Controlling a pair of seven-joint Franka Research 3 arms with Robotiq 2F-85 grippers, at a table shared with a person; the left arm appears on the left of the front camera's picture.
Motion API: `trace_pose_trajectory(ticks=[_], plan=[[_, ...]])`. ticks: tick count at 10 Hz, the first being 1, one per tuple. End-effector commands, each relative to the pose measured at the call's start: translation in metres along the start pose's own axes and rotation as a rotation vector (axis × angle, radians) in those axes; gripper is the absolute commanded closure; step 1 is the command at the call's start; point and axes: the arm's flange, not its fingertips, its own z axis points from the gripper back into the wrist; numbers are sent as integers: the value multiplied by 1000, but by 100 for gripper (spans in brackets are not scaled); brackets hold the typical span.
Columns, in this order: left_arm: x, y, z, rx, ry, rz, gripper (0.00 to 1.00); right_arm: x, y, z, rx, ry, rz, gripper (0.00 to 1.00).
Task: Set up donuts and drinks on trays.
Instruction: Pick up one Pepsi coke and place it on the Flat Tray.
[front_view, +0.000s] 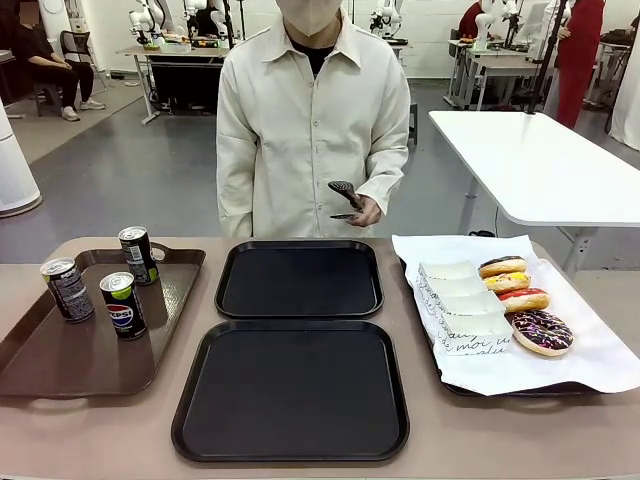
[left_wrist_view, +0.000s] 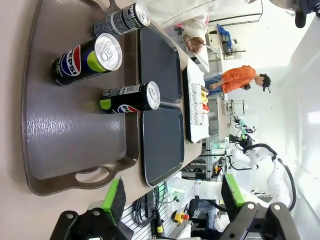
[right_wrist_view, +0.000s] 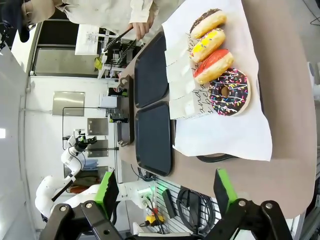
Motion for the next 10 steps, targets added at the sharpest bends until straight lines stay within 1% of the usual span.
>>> trace_pose_trajectory(ticks=[1, 8, 9, 10], plan=[[0, 1, 2, -16, -9, -8, 0, 3, 0, 0, 16, -11, -7, 0], [0, 1, 2, -16, -9, -8, 0, 3, 0, 0, 16, -11, -7, 0], [0, 0, 1, 1, -2, 2, 0, 3, 0, 0, 16, -11, -7, 0], [-1, -5, 0, 39, -17, -10, 0, 3, 0, 0, 16, -11, -7, 0]])
